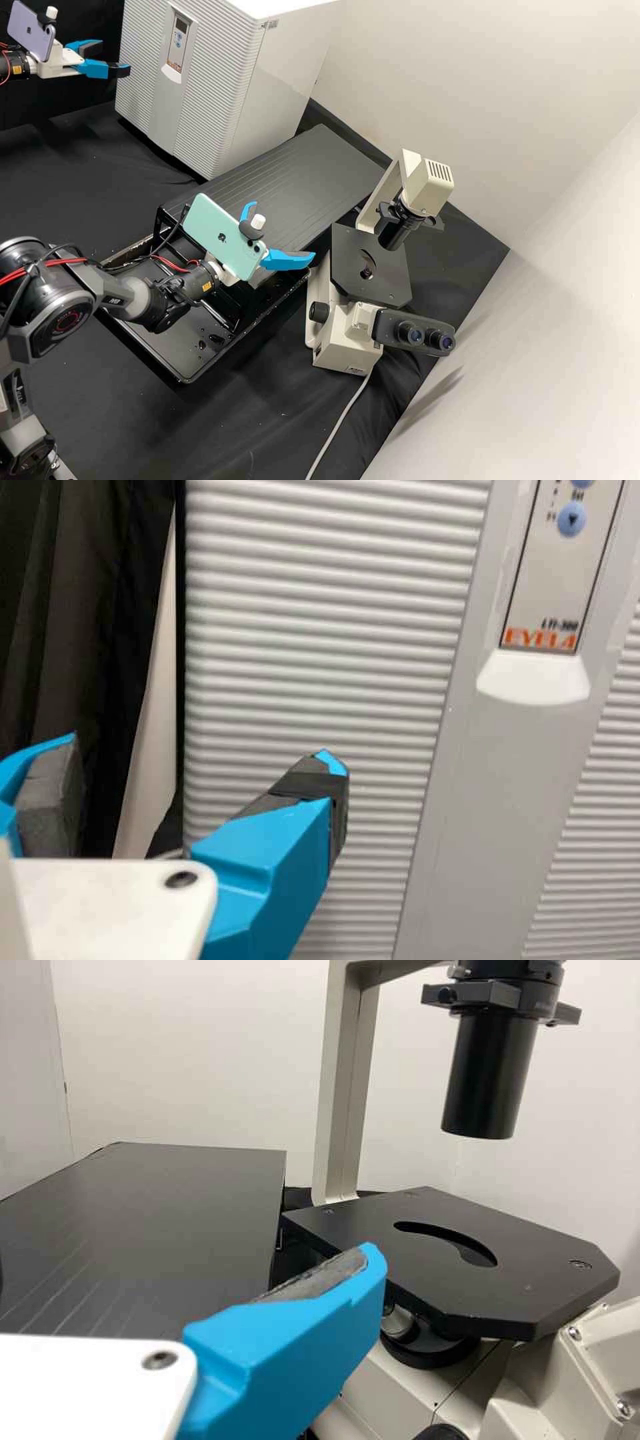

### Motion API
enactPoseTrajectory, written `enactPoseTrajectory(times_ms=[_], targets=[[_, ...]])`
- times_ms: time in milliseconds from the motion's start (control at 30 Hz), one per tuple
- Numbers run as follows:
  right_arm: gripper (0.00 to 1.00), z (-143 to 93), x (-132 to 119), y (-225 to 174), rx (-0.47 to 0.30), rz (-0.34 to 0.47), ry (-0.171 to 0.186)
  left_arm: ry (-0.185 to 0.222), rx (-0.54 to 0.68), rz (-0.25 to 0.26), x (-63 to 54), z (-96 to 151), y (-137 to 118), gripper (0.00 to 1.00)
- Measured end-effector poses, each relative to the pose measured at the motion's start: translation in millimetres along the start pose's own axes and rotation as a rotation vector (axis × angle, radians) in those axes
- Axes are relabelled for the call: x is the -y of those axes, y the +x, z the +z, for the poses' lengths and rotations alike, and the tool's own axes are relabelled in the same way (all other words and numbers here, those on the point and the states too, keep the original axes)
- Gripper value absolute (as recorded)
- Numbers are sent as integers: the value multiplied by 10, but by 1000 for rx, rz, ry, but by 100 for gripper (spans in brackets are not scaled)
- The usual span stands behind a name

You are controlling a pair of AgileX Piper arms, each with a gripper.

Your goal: Open the incubator door

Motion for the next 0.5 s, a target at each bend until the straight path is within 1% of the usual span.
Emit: enactPoseTrajectory(times_ms=[100, 300, 433, 500], targets=[[100, 0, 0, 0, 0, 0, 0, 9, 15, 6, -12, 22, 78, 100], [100, 0, 0, 0, 0, 0, 0, 36, 17, -26, 14, 8, 231, 100], [100, 0, 0, 0, 0, 0, 0, 36, 29, -29, 11, -1, 327, 100], [100, 0, 0, 0, 0, 0, 0, 25, 19, -37, 35, -27, 353, 100]])
